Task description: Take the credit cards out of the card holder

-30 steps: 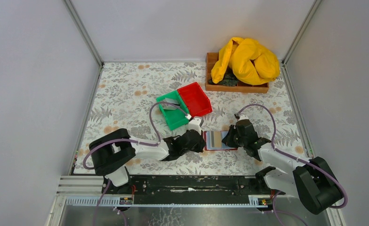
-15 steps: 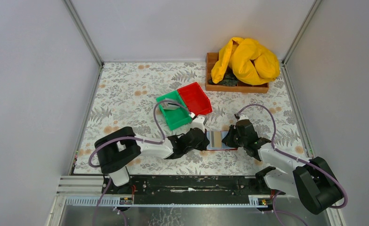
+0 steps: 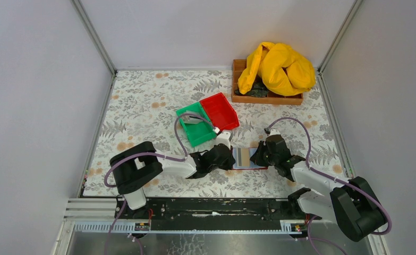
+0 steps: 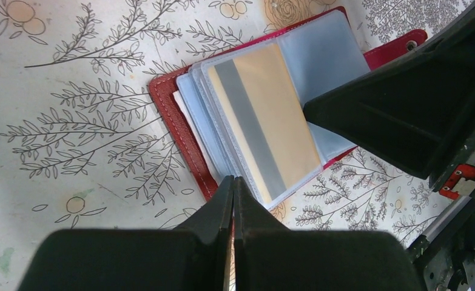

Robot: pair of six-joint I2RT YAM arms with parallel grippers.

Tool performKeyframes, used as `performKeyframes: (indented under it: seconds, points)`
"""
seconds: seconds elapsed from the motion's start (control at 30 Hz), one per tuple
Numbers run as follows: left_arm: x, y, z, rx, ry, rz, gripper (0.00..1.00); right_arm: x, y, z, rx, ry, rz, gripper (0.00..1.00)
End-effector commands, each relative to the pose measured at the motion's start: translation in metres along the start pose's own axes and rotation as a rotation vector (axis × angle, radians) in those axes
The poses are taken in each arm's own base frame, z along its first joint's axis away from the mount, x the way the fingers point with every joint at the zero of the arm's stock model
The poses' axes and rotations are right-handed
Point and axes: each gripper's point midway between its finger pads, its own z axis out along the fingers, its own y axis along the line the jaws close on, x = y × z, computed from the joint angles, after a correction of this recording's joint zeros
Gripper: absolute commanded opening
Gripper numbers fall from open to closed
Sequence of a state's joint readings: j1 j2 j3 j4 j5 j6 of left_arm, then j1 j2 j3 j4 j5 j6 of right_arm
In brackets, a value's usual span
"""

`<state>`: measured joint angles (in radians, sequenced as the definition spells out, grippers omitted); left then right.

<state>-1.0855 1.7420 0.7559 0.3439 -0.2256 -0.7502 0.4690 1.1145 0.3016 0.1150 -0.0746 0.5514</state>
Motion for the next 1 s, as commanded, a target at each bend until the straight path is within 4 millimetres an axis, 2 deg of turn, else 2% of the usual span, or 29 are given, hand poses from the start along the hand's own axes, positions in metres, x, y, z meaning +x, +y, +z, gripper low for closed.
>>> performKeyframes:
  seconds: [0.0, 0.33, 0.97]
  points:
    - [-0.012, -0.016, 0.007, 0.051, -0.020, -0.019, 0.00, 0.007, -0.007, 0.001, 0.025, 0.031, -0.005, 0.00]
    - [-0.008, -0.018, 0.010, 0.056, -0.002, -0.013, 0.00, 0.008, -0.007, 0.001, 0.026, 0.033, -0.005, 0.00]
    - [-0.026, -0.042, 0.007, 0.120, -0.023, -0.007, 0.00, 0.006, -0.006, -0.001, 0.013, 0.010, -0.002, 0.00]
